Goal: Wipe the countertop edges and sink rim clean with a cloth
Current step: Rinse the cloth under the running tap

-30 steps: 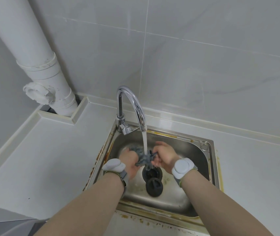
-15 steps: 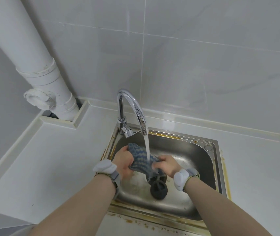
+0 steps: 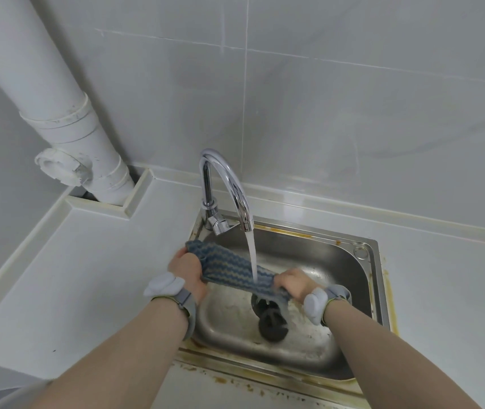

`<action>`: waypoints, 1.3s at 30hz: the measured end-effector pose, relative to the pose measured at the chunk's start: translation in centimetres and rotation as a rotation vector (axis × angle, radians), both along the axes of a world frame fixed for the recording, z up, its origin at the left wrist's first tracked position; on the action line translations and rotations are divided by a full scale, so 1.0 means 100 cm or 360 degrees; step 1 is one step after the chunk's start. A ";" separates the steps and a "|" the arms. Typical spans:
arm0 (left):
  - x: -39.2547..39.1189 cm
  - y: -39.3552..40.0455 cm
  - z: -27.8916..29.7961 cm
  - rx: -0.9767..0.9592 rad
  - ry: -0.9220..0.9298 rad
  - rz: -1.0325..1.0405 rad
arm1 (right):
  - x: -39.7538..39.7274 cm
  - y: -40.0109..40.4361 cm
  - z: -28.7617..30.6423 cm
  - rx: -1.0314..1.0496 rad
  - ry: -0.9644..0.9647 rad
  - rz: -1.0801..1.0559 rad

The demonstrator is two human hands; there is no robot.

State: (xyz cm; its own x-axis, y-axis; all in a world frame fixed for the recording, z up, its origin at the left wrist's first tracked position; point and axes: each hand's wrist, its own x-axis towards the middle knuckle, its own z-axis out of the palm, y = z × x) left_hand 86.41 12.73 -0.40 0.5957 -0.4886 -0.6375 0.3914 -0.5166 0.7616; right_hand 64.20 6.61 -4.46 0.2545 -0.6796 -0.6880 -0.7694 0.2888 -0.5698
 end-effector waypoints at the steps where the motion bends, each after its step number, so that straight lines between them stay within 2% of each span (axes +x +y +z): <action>1: 0.002 -0.001 -0.006 0.0040 -0.0051 0.0003 | -0.002 -0.001 0.000 0.0035 -0.0154 -0.0208; 3: 0.004 -0.004 -0.023 0.0051 0.0016 -0.0071 | 0.001 0.000 0.001 0.0185 -0.0533 -0.0661; 5: -0.003 -0.006 -0.055 0.0074 0.0101 -0.0248 | 0.008 0.002 0.010 0.0320 -0.0842 -0.0799; 6: -0.011 -0.007 -0.065 0.0079 0.0200 -0.0271 | 0.014 0.005 0.018 0.0317 -0.0866 -0.0751; 7: -0.023 -0.006 -0.057 0.0062 0.0313 -0.0269 | 0.020 0.007 0.022 0.0295 -0.0864 -0.0681; 9: -0.050 -0.003 -0.022 -0.0015 0.0416 -0.0243 | 0.034 0.014 0.033 -0.0029 -0.0556 -0.0354; 11: -0.068 -0.003 -0.012 -0.0016 0.0494 -0.0211 | 0.049 0.024 0.033 -0.0331 -0.0383 -0.0036; 13: -0.078 -0.004 -0.008 0.0013 0.0570 -0.0153 | 0.059 0.030 0.028 -0.0398 -0.0249 0.0009; 15: -0.086 -0.003 -0.010 -0.0008 0.0652 -0.0106 | 0.060 0.026 0.022 -0.0558 0.0043 0.0052; 17: -0.091 -0.003 -0.009 -0.0003 0.0719 -0.0076 | 0.056 0.017 0.018 -0.0622 0.0214 -0.0053; 19: -0.090 -0.006 -0.008 0.0015 0.0762 -0.0047 | 0.055 0.017 0.017 -0.0637 0.0191 -0.0132; 22: -0.082 -0.004 -0.007 -0.0016 0.0784 0.0066 | 0.063 0.036 0.025 -0.0685 0.0090 0.0021; 25: -0.078 -0.001 -0.004 -0.0138 0.0951 0.0197 | 0.064 0.045 0.042 -0.0657 -0.0062 0.0090; 28: -0.081 -0.004 -0.011 -0.0228 0.0981 0.0099 | 0.057 0.035 0.049 -0.0530 -0.0209 0.0266; 30: -0.081 -0.003 -0.015 -0.0091 0.0962 0.0003 | 0.049 0.027 0.049 -0.0503 -0.0179 0.0473; 32: -0.079 -0.008 -0.019 -0.0018 0.0929 -0.0071 | 0.040 0.017 0.048 -0.0434 -0.0269 0.0356; 36: -0.077 -0.017 -0.010 -0.0057 0.0948 -0.0061 | 0.040 -0.020 0.053 -0.0407 -0.0448 -0.0249; 37: -0.075 -0.017 -0.011 -0.0003 0.0912 -0.0014 | 0.044 -0.030 0.053 -0.0446 -0.0420 -0.0307; 39: -0.070 -0.011 -0.017 -0.0002 0.0869 0.0046 | 0.056 -0.048 0.053 -0.0621 -0.0254 -0.0210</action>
